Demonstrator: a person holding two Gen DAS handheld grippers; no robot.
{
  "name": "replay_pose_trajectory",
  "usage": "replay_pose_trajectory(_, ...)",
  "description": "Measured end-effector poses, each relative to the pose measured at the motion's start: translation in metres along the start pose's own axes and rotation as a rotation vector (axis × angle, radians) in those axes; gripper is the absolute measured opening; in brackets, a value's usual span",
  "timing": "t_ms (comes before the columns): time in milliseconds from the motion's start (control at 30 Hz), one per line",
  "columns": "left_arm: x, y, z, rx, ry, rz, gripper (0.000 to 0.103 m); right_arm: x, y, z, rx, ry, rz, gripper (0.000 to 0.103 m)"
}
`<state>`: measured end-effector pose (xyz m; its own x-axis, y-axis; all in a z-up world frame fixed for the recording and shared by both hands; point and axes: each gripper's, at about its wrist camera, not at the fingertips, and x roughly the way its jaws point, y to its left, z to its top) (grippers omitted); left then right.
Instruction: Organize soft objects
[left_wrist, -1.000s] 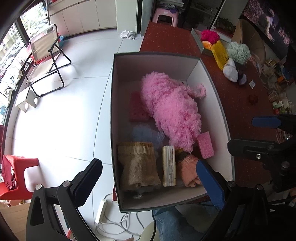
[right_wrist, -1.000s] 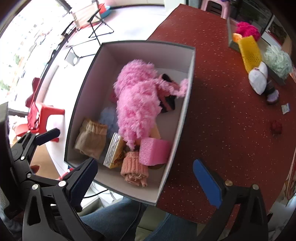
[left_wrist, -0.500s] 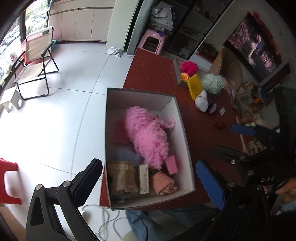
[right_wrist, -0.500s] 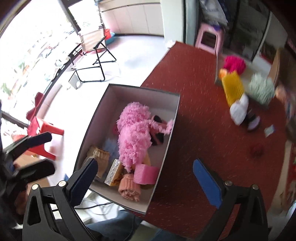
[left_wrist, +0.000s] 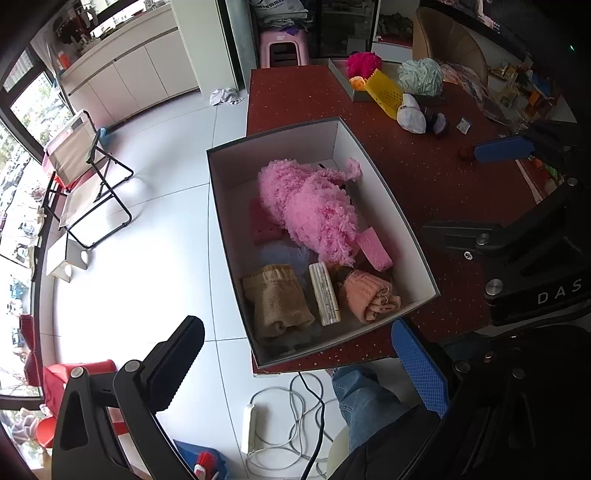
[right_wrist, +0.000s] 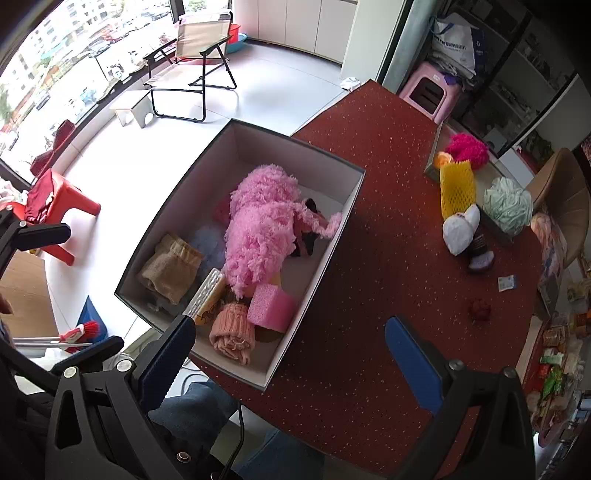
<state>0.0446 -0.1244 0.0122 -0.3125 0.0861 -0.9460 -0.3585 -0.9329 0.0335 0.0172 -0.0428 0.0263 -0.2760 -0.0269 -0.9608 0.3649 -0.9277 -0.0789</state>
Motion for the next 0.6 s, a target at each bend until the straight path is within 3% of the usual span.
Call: replay_pose_trajectory(600,0.0042,0.0026,0.0024,0.006,0.018,0.018,0.102,0.004,0.0022,-0.0033,0.016,0.027,-0.01,0.103)
